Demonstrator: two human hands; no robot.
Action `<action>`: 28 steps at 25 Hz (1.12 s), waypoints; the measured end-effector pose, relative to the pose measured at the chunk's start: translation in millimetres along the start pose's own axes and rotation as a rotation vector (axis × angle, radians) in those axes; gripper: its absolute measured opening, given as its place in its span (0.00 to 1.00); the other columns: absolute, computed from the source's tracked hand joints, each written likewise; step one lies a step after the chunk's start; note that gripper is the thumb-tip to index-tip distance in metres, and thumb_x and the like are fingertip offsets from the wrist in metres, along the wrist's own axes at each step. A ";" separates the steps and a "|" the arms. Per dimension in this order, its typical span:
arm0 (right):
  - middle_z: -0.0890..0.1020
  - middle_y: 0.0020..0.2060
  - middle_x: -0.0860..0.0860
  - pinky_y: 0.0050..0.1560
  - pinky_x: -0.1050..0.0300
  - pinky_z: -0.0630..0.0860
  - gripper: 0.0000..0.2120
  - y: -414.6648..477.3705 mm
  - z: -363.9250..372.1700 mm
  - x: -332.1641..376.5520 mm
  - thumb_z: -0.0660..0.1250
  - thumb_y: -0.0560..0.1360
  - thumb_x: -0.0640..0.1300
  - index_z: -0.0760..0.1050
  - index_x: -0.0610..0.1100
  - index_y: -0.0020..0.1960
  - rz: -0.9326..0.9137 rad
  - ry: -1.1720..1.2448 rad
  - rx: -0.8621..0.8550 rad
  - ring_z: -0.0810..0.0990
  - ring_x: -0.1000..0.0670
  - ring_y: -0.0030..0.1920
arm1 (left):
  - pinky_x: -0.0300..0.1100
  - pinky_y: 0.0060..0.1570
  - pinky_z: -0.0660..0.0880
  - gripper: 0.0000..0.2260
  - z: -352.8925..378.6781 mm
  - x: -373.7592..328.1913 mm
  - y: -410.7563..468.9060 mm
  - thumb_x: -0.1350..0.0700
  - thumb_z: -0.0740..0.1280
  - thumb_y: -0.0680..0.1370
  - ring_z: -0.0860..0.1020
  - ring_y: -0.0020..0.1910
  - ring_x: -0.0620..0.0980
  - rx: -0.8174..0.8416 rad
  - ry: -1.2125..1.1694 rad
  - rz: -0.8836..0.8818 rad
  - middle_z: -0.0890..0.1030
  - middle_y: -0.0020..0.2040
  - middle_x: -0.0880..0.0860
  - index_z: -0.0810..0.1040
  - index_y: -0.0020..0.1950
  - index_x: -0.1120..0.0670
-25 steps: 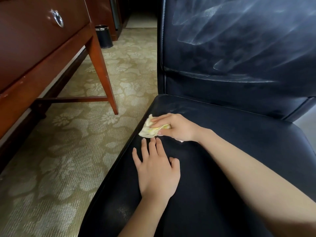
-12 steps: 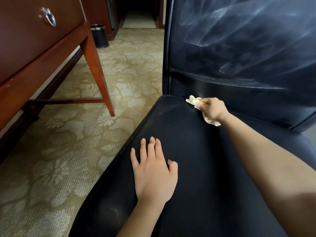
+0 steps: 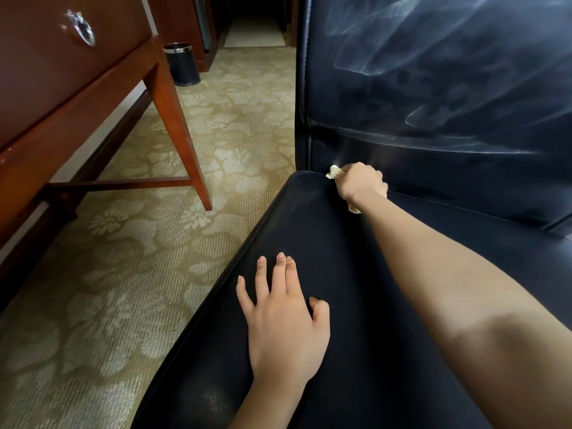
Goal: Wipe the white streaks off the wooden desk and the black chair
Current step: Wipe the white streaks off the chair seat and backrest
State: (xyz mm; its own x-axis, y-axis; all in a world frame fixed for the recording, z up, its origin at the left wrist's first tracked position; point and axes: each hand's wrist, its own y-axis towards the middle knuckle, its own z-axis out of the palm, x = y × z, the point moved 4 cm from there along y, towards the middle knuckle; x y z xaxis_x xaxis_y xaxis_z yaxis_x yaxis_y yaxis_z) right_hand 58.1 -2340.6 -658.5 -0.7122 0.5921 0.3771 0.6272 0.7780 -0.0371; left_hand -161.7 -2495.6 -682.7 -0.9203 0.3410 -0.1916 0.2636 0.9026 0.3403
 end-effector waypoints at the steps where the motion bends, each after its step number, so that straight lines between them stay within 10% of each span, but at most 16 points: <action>1: 0.74 0.61 0.44 0.60 0.48 0.65 0.16 -0.3 0.4 0.9 0.57 0.77 0.45 0.73 0.48 0.63 -0.003 -0.010 0.000 0.67 0.42 0.63 | 0.64 0.64 0.66 0.28 -0.4 -0.4 -0.9 0.50 0.54 0.70 0.72 0.67 0.58 -0.001 -0.004 -0.003 0.78 0.63 0.53 0.77 0.64 0.61; 16: 0.76 0.59 0.48 0.59 0.50 0.71 0.16 -115.5 42.0 77.9 0.59 0.79 0.51 0.74 0.49 0.65 -0.860 -0.057 0.200 0.71 0.46 0.61 | 0.63 0.63 0.67 0.27 -7.0 -3.3 -7.5 0.50 0.54 0.70 0.73 0.66 0.59 0.046 0.025 -0.039 0.79 0.62 0.55 0.77 0.63 0.61; 28: 0.78 0.58 0.52 0.62 0.54 0.68 0.16 -94.7 -34.1 -78.7 0.65 0.77 0.46 0.73 0.65 0.59 -0.625 0.166 0.137 0.72 0.51 0.60 | 0.63 0.62 0.67 0.28 -6.6 -1.9 -6.9 0.49 0.53 0.70 0.74 0.65 0.59 0.053 0.023 -0.027 0.79 0.62 0.56 0.78 0.62 0.61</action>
State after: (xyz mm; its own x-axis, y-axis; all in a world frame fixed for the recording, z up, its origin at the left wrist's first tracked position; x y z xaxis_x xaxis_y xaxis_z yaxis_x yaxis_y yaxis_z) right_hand 65.5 -2468.0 -653.2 -0.8642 -0.0110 0.5030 0.0580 0.9909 0.1212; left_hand -163.7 -2504.1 -678.6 -0.9337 0.3104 -0.1783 0.2527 0.9244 0.2858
